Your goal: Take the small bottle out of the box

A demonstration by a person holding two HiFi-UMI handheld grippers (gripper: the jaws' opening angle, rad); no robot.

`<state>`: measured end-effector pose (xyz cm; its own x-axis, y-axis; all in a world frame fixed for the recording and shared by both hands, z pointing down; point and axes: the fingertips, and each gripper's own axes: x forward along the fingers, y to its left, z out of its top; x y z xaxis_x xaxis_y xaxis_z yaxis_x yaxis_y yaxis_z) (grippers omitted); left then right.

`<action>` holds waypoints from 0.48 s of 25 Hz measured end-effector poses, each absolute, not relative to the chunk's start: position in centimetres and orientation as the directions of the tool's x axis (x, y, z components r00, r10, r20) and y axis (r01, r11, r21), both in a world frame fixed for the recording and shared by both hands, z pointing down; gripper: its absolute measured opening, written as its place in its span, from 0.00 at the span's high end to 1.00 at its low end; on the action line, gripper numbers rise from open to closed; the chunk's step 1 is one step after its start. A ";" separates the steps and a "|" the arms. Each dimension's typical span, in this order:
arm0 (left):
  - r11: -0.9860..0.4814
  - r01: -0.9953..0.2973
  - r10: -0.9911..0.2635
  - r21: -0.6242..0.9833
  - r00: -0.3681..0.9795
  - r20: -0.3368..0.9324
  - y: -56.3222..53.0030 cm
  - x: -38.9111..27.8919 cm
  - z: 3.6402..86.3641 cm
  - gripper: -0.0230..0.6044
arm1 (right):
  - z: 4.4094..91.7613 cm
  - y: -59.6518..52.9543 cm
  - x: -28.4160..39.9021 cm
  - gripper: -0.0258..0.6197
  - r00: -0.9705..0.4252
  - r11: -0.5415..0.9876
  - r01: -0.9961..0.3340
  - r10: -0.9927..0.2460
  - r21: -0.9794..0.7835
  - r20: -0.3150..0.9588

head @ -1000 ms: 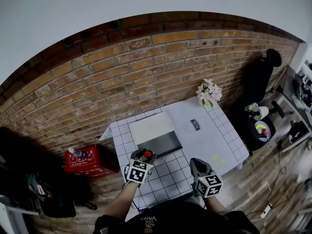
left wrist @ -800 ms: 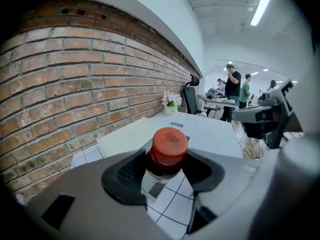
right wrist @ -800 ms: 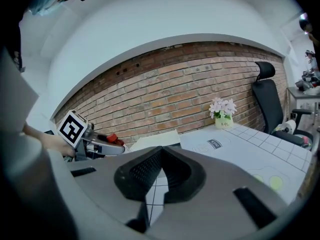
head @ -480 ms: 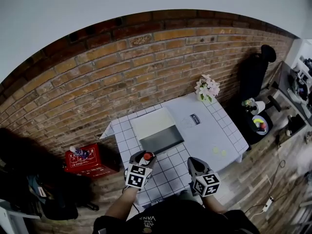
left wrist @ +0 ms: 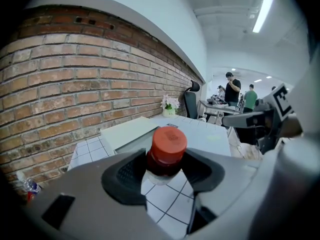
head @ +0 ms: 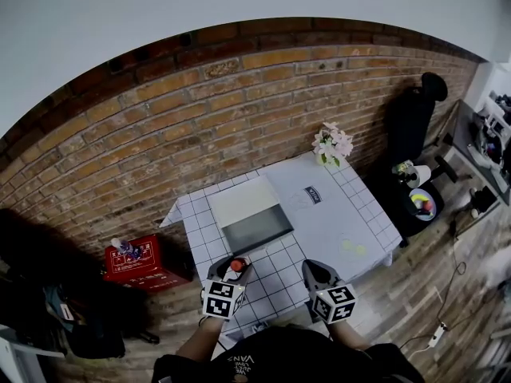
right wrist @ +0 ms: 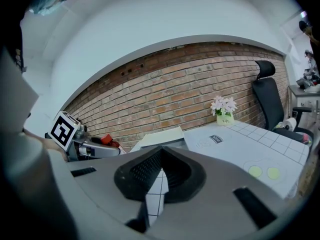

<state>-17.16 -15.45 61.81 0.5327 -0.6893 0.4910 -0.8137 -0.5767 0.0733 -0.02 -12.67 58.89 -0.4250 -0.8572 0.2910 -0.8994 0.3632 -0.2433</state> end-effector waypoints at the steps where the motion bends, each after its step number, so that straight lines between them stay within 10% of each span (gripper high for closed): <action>1: -0.568 -0.819 -0.694 0.076 0.527 0.490 -15.1 -17.1 61.8 0.60 | 58.9 -12.5 0.1 0.96 -0.430 0.368 -0.897 -0.854 -0.246 0.292; 12: -0.466 -0.881 -0.765 0.089 0.451 0.460 -11.1 -15.7 60.4 0.60 | 58.3 -10.6 2.6 0.96 -0.499 0.442 -0.864 -0.814 -0.242 0.298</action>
<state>-15.74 -11.06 60.43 0.4509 -0.7648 0.4602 -0.8805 -0.4656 0.0891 2.61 -10.56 58.26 -0.4994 -0.8136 0.2978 -0.8639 0.4418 -0.2418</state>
